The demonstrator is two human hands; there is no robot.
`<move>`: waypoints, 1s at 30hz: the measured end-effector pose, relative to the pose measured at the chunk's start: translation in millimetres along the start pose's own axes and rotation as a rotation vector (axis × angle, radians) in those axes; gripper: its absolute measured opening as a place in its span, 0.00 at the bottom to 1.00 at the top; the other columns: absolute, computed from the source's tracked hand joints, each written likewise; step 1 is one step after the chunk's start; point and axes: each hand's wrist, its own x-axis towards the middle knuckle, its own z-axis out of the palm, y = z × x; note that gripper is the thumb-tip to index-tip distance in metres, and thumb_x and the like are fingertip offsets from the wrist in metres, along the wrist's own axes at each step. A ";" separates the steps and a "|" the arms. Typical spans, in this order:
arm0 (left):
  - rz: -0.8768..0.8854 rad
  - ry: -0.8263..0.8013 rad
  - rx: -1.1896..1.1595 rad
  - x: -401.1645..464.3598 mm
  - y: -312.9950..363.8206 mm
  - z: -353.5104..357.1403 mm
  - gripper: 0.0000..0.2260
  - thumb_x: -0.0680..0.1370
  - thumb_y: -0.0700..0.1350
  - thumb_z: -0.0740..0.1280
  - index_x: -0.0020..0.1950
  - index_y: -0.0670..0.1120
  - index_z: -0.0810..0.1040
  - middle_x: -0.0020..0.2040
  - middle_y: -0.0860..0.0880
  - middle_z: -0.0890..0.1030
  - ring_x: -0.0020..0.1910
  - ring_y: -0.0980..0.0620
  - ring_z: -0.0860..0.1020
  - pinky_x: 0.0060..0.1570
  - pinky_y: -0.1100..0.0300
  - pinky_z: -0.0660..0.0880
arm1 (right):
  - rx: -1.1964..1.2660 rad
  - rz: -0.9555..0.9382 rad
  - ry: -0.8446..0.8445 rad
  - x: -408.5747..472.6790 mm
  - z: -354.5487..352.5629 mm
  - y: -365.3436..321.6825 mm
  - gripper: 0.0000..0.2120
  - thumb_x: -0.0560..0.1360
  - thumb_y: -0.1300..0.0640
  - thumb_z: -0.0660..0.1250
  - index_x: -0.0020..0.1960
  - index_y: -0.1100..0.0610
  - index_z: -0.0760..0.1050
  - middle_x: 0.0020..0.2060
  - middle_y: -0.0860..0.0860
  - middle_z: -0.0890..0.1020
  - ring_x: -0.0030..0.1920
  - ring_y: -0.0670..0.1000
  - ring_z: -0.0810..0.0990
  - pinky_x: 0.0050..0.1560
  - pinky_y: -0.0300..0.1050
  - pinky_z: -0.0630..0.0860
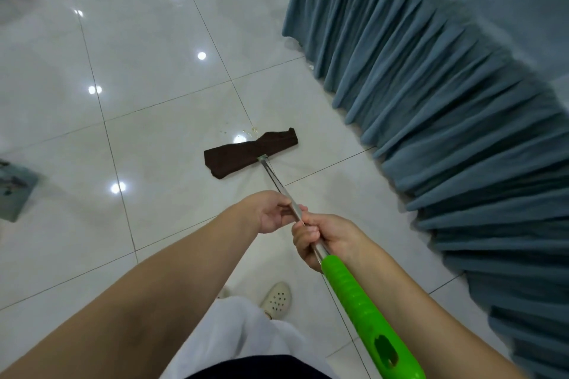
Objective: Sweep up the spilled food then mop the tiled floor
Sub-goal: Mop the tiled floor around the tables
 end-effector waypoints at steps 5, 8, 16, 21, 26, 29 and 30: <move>-0.082 -0.065 -0.018 -15.2 -14.6 6.4 0.10 0.78 0.34 0.55 0.43 0.32 0.75 0.31 0.41 0.82 0.24 0.49 0.80 0.20 0.64 0.75 | -0.003 0.027 0.018 -27.6 -5.2 7.8 0.11 0.80 0.63 0.57 0.44 0.48 0.68 0.30 0.51 0.65 0.13 0.45 0.63 0.13 0.29 0.62; -0.158 -0.074 -0.109 -15.7 -17.1 13.7 0.10 0.76 0.35 0.55 0.47 0.32 0.74 0.30 0.40 0.81 0.22 0.48 0.79 0.19 0.64 0.74 | -0.071 0.059 0.037 -39.5 -3.8 3.3 0.10 0.80 0.63 0.58 0.44 0.50 0.68 0.25 0.52 0.67 0.13 0.45 0.63 0.13 0.29 0.62; -0.127 -0.028 -0.314 20.3 48.6 29.1 0.06 0.77 0.38 0.61 0.46 0.35 0.73 0.27 0.41 0.81 0.21 0.48 0.79 0.17 0.62 0.74 | -0.224 0.165 0.037 -41.8 47.8 -70.8 0.13 0.78 0.63 0.57 0.35 0.60 0.67 0.20 0.51 0.65 0.12 0.45 0.63 0.11 0.31 0.61; -0.053 0.075 -0.376 62.1 106.1 28.0 0.09 0.79 0.41 0.64 0.46 0.35 0.71 0.32 0.38 0.79 0.22 0.47 0.80 0.19 0.58 0.76 | -0.314 0.168 0.048 -19.1 88.2 -116.8 0.07 0.68 0.64 0.64 0.34 0.61 0.67 0.21 0.49 0.64 0.13 0.44 0.62 0.11 0.31 0.60; -0.009 0.115 -0.417 89.9 180.7 10.7 0.07 0.81 0.38 0.58 0.46 0.35 0.69 0.37 0.39 0.76 0.32 0.46 0.78 0.24 0.55 0.78 | -0.345 0.136 0.064 21.6 138.4 -156.6 0.09 0.78 0.63 0.57 0.39 0.60 0.66 0.21 0.52 0.68 0.14 0.44 0.63 0.12 0.29 0.60; 0.016 0.158 -0.494 99.0 229.0 -1.1 0.06 0.81 0.35 0.57 0.45 0.35 0.69 0.36 0.41 0.71 0.33 0.49 0.73 0.21 0.60 0.77 | -0.364 0.126 0.064 42.5 178.4 -177.9 0.09 0.80 0.63 0.55 0.40 0.58 0.67 0.21 0.52 0.68 0.14 0.43 0.62 0.12 0.29 0.59; 0.022 0.165 -0.513 101.5 244.0 -4.6 0.06 0.81 0.35 0.56 0.44 0.36 0.68 0.36 0.42 0.70 0.32 0.50 0.71 0.20 0.61 0.76 | -0.373 0.129 0.063 48.1 191.4 -185.2 0.10 0.80 0.63 0.55 0.40 0.58 0.67 0.22 0.52 0.68 0.14 0.43 0.62 0.12 0.30 0.59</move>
